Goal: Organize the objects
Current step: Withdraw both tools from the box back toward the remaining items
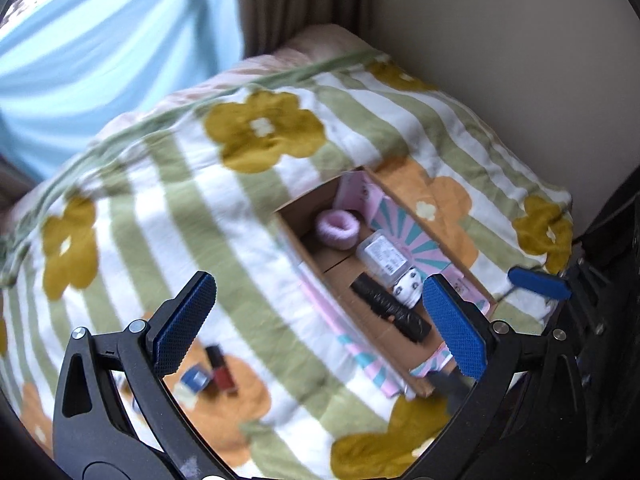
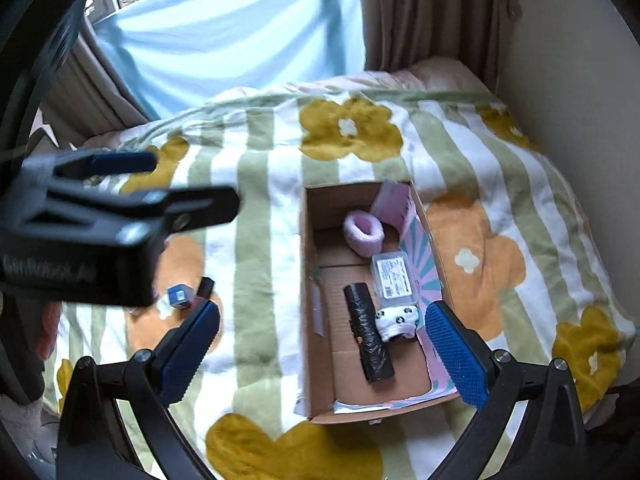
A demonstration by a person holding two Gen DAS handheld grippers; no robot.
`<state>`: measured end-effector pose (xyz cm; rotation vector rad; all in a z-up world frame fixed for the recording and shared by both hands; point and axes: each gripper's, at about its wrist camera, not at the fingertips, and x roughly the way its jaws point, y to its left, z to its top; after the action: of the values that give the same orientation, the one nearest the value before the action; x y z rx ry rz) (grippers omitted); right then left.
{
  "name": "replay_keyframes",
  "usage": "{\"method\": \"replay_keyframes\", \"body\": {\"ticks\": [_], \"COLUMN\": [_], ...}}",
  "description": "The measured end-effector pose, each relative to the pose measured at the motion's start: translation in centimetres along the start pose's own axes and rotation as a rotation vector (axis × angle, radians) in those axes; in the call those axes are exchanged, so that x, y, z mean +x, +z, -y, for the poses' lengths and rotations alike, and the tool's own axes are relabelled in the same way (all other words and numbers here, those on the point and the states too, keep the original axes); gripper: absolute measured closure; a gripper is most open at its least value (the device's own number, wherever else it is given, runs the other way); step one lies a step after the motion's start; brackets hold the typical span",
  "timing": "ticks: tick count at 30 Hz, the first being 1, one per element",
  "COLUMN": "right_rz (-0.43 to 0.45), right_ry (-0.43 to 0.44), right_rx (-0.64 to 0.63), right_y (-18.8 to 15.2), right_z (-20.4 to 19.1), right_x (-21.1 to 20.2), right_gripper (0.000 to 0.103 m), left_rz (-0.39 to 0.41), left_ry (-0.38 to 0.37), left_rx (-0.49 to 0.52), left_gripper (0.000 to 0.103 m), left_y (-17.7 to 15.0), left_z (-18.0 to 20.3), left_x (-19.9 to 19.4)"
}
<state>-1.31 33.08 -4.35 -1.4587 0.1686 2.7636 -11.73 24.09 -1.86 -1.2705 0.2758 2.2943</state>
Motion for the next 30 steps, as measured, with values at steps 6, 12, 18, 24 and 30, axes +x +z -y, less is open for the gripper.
{"method": "replay_keyframes", "body": {"ticks": [6,12,18,24,30], "right_rz": [0.052,0.07,0.076,0.082,0.08], "right_ry": [0.04,0.085,0.135,0.159,0.173], "right_rx": [-0.034,-0.128,-0.176,-0.207,-0.221], "right_y": [0.8,1.8,1.2,0.8,1.0], "right_z": [-3.0,-7.2,-11.1,-13.4,-14.7], "right_x": [-2.4,-3.2,-3.7,-3.9,-3.7], "right_gripper": [0.001,0.001,0.001,0.001,0.001], "left_rz": [0.046,0.104,0.13,0.143,0.146], "left_ry": [0.076,0.18,0.303,0.34,0.346], "left_rx": [-0.134,-0.265,-0.375,-0.451,-0.505], "left_gripper": [0.0,0.0,0.0,0.0,0.0], "left_y": [-4.7,-9.2,-13.8,-17.0,-18.0], "left_z": [-4.1,-8.1,-11.0,-12.9,-14.5], "left_x": [-5.5,-10.3,-13.9,-15.7,-16.3]}}
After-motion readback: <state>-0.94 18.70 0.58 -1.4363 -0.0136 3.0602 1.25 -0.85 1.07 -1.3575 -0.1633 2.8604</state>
